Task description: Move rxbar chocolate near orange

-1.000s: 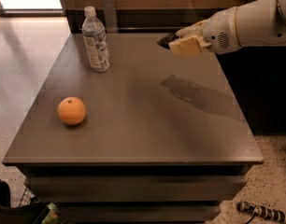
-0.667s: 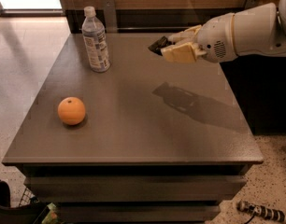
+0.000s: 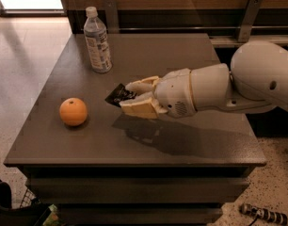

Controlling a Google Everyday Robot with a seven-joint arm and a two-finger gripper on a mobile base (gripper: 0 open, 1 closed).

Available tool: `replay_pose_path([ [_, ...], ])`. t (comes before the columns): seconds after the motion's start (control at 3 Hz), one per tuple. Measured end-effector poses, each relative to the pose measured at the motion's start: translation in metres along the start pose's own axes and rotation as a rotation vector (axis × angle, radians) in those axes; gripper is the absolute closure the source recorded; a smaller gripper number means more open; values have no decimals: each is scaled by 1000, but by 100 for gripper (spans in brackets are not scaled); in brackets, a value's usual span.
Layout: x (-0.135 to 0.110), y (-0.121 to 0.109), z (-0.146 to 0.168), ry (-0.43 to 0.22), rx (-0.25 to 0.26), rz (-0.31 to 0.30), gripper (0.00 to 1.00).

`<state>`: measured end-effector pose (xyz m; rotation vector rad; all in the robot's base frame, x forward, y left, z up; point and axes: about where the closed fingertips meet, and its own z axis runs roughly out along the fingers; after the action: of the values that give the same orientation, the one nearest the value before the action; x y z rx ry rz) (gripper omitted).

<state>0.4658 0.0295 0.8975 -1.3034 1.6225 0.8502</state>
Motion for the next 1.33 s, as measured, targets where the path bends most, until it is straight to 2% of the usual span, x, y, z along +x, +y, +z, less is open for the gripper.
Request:
replay_pose_path([
  [0.33, 17, 14, 30, -2, -33, 19, 100],
  [0.67, 18, 16, 34, 0, -37, 17, 75],
  [1.33, 15, 20, 37, 3, -44, 10, 13],
])
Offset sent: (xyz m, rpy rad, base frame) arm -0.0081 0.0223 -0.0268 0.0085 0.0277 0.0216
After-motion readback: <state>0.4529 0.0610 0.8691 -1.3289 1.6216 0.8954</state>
